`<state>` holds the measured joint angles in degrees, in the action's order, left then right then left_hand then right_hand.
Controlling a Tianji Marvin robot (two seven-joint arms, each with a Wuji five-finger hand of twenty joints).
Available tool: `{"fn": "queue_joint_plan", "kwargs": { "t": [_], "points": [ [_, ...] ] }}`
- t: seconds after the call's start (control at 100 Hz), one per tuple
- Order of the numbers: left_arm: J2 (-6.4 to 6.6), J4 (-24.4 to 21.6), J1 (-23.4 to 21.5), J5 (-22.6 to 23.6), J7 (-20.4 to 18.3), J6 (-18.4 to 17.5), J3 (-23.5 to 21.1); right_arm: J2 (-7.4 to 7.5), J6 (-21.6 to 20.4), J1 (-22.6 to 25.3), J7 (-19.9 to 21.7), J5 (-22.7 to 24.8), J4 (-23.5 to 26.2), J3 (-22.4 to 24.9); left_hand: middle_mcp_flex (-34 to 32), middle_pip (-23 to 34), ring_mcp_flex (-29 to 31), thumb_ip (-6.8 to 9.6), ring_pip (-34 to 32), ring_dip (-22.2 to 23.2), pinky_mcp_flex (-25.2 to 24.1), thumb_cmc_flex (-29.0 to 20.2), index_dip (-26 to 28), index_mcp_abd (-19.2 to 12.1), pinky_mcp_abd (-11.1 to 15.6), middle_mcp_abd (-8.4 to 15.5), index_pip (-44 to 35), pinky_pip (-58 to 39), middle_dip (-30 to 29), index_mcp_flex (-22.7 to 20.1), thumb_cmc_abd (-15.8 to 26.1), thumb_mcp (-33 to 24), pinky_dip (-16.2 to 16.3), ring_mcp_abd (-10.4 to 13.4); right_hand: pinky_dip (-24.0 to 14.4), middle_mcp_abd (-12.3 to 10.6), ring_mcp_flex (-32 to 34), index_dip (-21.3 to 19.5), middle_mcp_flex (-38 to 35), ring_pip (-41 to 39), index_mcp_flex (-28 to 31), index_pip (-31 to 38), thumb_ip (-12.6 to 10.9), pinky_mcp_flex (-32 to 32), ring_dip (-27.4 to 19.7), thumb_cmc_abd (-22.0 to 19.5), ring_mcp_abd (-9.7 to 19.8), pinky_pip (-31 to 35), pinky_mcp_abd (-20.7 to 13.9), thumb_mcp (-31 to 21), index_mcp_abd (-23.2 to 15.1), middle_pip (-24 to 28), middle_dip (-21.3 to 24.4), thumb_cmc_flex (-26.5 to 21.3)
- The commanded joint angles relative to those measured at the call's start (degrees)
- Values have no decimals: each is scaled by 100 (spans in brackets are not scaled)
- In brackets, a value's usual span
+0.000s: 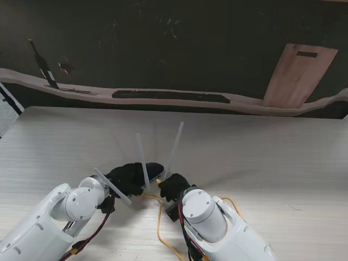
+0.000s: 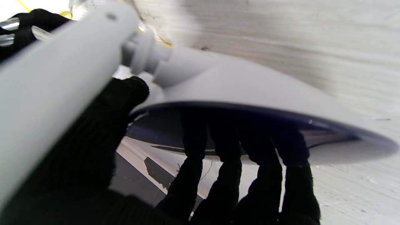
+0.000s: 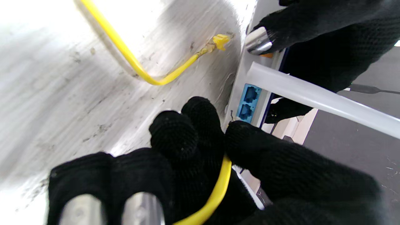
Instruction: Untangle the Ethernet cable and plug it into the router
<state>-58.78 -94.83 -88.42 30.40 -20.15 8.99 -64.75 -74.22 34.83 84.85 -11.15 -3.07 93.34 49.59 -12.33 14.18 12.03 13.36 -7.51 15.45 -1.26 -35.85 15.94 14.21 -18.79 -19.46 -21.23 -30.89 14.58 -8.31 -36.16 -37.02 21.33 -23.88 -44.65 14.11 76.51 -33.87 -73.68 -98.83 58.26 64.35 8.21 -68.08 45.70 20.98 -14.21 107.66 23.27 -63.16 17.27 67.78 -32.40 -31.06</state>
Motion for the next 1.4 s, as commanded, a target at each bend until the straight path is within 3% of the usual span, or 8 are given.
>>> {"fn": "queue_joint_plan", "kwargs": {
  "t": [0.0,0.74,1.05,1.39],
  "points": [
    [-8,371,-283,-65,-321,67,154,-36,-25,46,64,-74,57,9,-556,1249,664,30,-2139,523,503,-1665,317,42,714,407,-936,-2006,556,-572,1184,-1269,463,500,196,1394,-196,-187,-971,-259,500,154,-159,27,-18,-348,256,1232,-163,-34,495,732,0,64],
    [24,460,-172,-347,-545,-43,215,-131,-55,42,-56,-492,39,22,-605,1264,834,81,-2221,558,803,-1742,326,10,686,438,-960,-2155,560,-580,1095,-1410,522,541,266,1403,-198,-215,-947,-248,476,144,-162,35,-51,-368,214,1232,-120,17,493,721,13,30],
    [58,484,-122,-307,-675,-108,255,-172,-69,50,-109,-733,54,50,-630,1275,891,268,-2253,574,855,-1972,354,-28,762,469,-1016,-2169,567,-596,1120,-1562,529,566,316,1403,-198,-228,-882,-233,423,149,-160,38,-80,-402,218,1225,-118,82,473,722,10,19],
    [40,479,-180,-313,-599,-168,155,-186,64,124,-160,-762,77,146,-672,1289,926,334,-2294,597,879,-1982,380,-37,778,468,-1065,-2192,575,-619,1133,-1526,542,562,330,1364,-196,-270,-907,-258,424,231,-181,34,-79,-389,280,1232,-151,88,489,777,4,-10]
  ]
}}
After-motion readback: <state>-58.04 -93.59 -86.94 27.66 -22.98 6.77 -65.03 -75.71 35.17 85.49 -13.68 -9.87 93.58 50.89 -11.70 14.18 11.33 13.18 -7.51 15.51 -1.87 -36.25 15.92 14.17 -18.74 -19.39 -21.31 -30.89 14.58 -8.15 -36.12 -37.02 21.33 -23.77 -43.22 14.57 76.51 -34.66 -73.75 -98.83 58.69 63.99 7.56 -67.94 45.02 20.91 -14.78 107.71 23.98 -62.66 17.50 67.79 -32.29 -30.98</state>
